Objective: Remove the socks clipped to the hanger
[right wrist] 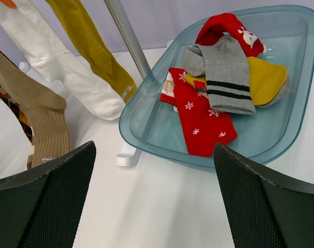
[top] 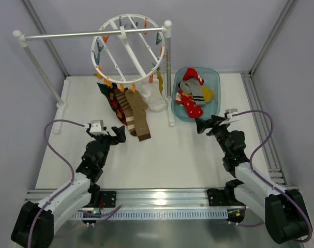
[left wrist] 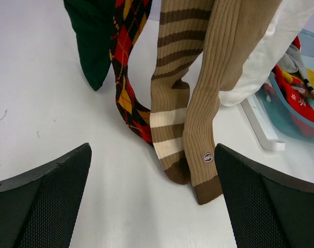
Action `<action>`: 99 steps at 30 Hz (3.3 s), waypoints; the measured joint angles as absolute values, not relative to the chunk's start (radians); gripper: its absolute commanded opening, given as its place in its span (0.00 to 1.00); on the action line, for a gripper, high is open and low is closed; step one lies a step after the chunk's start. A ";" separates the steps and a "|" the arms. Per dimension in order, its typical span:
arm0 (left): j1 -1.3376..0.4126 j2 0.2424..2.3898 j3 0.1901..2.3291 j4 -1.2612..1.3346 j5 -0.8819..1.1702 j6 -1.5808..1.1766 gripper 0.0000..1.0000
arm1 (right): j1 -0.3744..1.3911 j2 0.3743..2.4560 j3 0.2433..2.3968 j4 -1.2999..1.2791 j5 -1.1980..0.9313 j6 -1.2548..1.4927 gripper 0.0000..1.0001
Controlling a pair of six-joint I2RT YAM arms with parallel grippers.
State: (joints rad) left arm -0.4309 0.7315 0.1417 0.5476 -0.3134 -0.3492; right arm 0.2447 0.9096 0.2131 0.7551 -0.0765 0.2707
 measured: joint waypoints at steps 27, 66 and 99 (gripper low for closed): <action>-0.585 1.707 0.424 1.185 -0.374 -0.418 1.00 | 0.313 0.973 0.217 0.763 -0.076 0.242 0.94; -0.594 1.622 0.282 1.290 -0.284 -0.441 0.00 | 0.506 1.033 0.267 0.777 -0.047 0.164 0.94; -0.595 1.462 0.115 1.313 -0.125 -0.437 0.00 | 0.850 1.701 1.171 0.504 -0.067 -0.007 0.94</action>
